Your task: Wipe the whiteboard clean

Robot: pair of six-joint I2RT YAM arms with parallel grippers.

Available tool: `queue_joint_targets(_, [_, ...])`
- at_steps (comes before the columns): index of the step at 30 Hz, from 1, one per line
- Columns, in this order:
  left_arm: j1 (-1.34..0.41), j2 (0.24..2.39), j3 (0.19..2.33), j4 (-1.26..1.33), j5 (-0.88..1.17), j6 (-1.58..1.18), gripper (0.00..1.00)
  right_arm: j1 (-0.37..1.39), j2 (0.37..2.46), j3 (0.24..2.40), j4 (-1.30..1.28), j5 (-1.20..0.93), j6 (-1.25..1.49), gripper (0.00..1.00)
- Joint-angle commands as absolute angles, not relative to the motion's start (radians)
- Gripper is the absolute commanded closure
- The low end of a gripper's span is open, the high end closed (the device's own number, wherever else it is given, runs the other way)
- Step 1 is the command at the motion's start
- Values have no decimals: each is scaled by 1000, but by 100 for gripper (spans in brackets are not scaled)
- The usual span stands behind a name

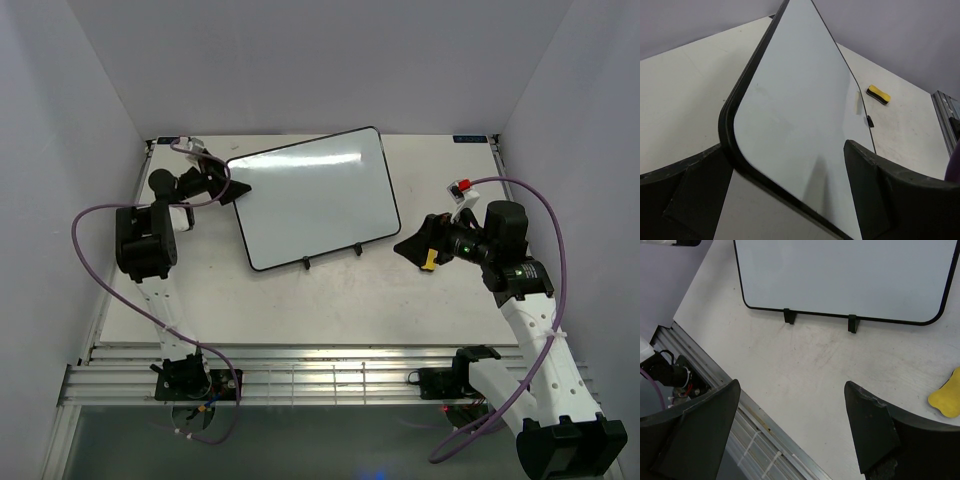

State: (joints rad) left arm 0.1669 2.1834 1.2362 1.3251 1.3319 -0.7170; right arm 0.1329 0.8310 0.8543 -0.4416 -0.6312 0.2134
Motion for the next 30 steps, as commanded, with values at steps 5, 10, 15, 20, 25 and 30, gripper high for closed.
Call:
queue_joint_targets(5, [222,2030,1105,1436,1194,-553,2,132,811,854,-433,-615,204,10])
queue_joint_targets(10, [248,1941,990,1489,1099,-572,2,132,816,854,-434,-606,201,10])
queue_joint_targets(15, [255,1768,904,1418,959,-565,2,132,825,856,-430,-583,198,10])
queue_joint_targets(20, [241,1447,871,630,375,-517,2,133,831,883,-468,-450,184,10])
queue_joint_targets(25, [216,1127,833,261,278,-505,2,133,798,960,-548,-174,196,10])
queue_joint_targets(30, [210,945,883,-194,246,-442,2,133,784,1037,-641,-55,157,10])
